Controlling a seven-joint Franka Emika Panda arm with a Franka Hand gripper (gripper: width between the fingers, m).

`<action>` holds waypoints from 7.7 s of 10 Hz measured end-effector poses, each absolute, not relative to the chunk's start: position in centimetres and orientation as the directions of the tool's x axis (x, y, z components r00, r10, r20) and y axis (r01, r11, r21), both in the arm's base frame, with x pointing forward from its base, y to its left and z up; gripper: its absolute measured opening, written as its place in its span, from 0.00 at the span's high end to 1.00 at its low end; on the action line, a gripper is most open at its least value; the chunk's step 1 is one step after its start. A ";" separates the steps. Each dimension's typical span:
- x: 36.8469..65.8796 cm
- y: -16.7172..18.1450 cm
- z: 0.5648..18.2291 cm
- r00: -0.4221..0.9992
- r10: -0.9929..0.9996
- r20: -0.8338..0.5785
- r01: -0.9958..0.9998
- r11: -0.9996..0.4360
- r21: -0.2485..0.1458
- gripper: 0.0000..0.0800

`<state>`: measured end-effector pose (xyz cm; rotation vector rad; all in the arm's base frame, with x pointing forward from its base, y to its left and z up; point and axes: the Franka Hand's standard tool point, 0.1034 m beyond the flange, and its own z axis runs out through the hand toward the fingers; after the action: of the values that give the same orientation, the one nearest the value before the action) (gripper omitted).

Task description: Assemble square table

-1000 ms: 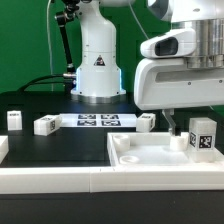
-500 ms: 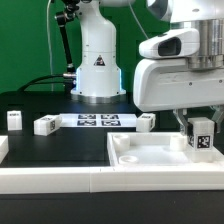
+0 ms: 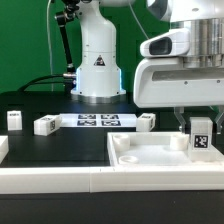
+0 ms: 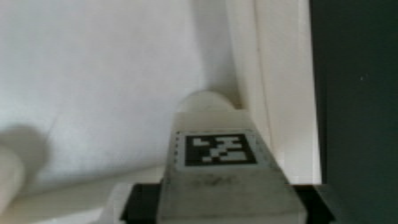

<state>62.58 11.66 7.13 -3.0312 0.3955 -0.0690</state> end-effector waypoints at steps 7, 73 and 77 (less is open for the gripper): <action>62.3 9.9 7.0 0.776 -0.630 0.015 -0.628 -0.775 -0.076 0.62; 39.6 7.6 2.1 0.595 -0.155 -0.789 -0.271 -0.962 -0.015 0.19; 37.8 7.2 0.7 0.591 -0.176 -0.788 -0.278 -0.961 0.006 0.19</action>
Offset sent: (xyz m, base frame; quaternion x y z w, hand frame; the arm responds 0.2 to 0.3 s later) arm -0.0053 0.0063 0.0006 0.0195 -0.0158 0.2666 0.9635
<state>37.76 7.21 0.72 -2.6952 0.3862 1.3148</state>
